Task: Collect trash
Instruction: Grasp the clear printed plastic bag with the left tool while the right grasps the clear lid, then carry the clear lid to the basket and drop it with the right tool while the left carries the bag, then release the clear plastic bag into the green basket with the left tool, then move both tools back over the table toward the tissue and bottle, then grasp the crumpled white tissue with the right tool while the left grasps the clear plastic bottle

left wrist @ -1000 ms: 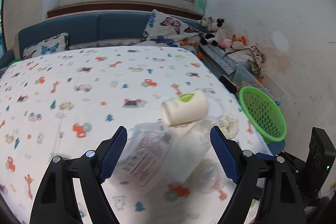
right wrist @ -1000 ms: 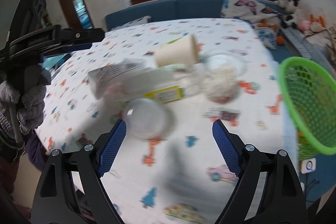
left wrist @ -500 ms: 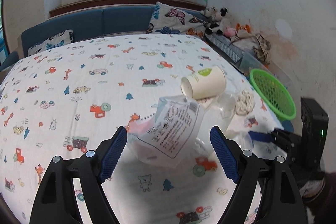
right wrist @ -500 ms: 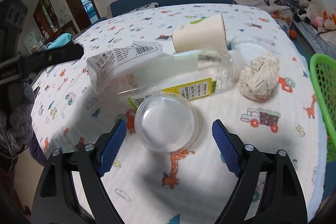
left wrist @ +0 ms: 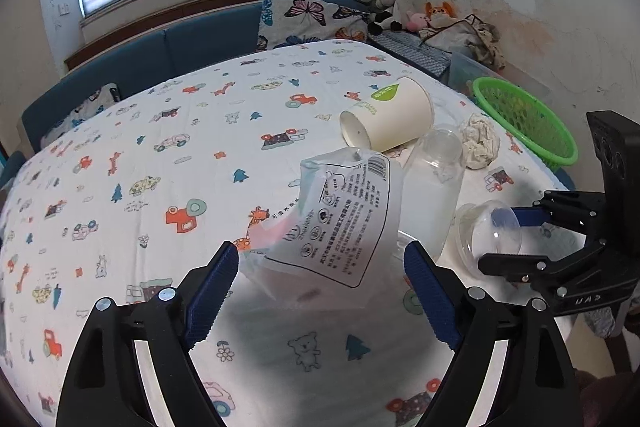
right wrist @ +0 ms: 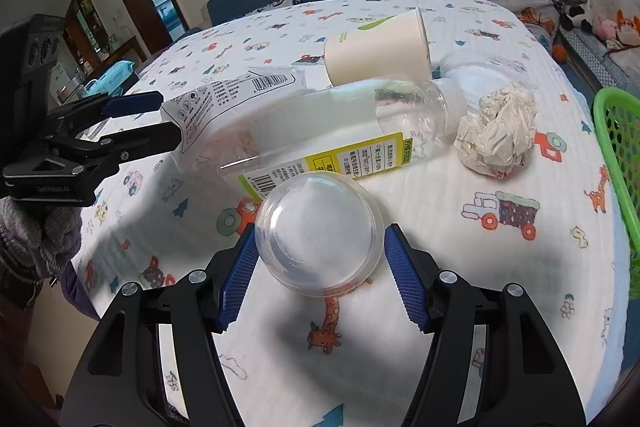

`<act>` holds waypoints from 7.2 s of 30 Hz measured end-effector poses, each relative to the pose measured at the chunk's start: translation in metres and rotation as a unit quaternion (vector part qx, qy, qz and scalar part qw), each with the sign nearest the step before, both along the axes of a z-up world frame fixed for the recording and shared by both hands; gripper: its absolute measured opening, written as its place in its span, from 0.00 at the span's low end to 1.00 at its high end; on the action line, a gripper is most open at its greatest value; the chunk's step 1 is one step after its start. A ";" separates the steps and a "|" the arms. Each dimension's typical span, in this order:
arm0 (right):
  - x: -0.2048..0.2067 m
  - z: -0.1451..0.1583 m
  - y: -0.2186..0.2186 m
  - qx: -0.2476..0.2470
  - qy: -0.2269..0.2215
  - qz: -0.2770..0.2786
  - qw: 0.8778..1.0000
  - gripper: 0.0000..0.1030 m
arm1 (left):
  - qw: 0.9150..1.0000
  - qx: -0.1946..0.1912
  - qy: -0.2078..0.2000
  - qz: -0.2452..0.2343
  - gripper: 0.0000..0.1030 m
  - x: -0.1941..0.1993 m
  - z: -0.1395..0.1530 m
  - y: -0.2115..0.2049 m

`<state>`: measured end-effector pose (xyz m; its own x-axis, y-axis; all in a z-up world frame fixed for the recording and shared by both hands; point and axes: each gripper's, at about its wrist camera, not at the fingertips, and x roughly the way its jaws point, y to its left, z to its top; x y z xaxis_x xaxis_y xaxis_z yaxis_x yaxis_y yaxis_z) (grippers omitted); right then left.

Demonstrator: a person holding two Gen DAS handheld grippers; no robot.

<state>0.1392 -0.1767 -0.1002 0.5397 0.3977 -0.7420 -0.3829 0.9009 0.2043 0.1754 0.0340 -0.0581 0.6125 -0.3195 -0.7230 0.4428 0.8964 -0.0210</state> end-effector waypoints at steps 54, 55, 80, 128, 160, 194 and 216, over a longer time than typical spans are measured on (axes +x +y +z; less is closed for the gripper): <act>-0.016 0.045 -0.060 0.020 -0.058 -0.074 0.995 0.62 | 0.994 -0.112 -0.001 -0.005 0.12 -0.026 0.025 0.014; -0.015 0.046 -0.068 0.021 -0.060 -0.083 0.995 0.62 | 0.993 -0.114 -0.006 -0.010 0.12 -0.027 0.030 0.010; 0.016 0.020 -0.302 -0.002 -0.034 -0.313 0.949 0.64 | 0.985 -0.096 -0.027 -0.143 0.12 0.029 0.087 -0.190; -0.067 0.056 -0.301 0.023 -0.087 -0.323 0.942 0.75 | 0.984 -0.059 0.016 -0.167 0.70 0.055 0.054 -0.313; 0.018 0.046 -0.119 0.013 -0.060 -0.131 0.989 0.77 | 0.997 -0.062 -0.016 0.045 0.75 0.010 0.046 -0.048; 0.067 0.006 -0.089 -0.021 -0.016 -0.078 0.997 0.53 | 0.998 0.022 0.009 -0.062 0.77 0.014 0.005 -0.095; 0.036 0.029 -0.137 -0.022 -0.032 -0.135 0.990 0.53 | 0.991 0.080 0.033 -0.106 0.76 0.053 -0.029 -0.135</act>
